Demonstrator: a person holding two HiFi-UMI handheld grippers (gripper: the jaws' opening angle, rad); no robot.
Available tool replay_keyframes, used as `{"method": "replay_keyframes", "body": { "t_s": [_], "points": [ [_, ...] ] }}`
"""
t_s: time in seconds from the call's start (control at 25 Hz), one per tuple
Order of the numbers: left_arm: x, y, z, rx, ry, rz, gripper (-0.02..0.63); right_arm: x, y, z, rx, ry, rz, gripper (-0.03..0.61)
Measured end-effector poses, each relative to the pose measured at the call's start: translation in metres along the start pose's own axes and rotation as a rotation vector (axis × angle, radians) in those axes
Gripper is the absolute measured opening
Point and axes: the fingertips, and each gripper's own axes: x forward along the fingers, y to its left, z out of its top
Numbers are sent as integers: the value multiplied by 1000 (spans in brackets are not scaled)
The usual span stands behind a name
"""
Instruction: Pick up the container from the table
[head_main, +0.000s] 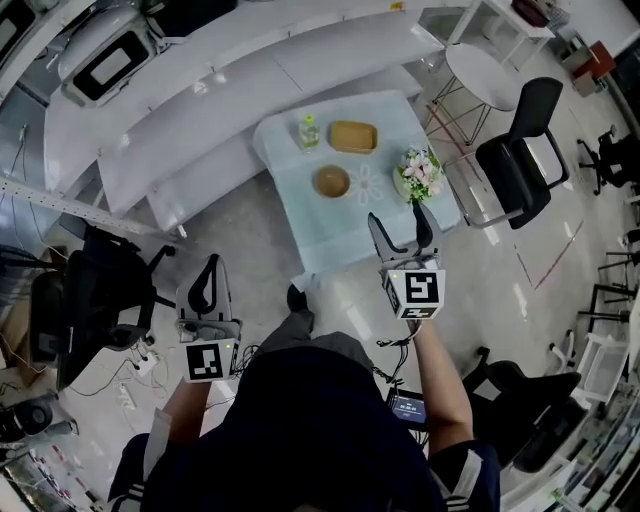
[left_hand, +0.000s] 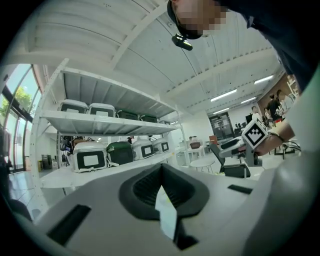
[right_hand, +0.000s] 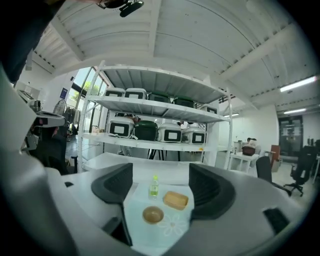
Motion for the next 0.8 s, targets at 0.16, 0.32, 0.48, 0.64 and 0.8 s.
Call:
{"method": "replay_keyframes", "body": {
  "t_s": [0.16, 0.32, 0.48, 0.64, 0.8],
  "points": [
    [32, 14, -3, -18, 6, -18, 3, 42, -12, -9, 1, 31, -22, 354],
    [55, 23, -7, -18, 11, -14, 3, 79, -25, -24, 0, 62, -27, 351],
    [72, 24, -11, -11, 20, 3, 3, 114, -38, -38, 1, 85, -10, 346],
    [89, 22, -15, -31, 56, 45, 3, 147, -50, -59, 9, 124, 21, 345],
    [106, 18, -20, -52, 99, 83, 5, 184, -66, -80, 22, 166, 49, 344]
  ]
}}
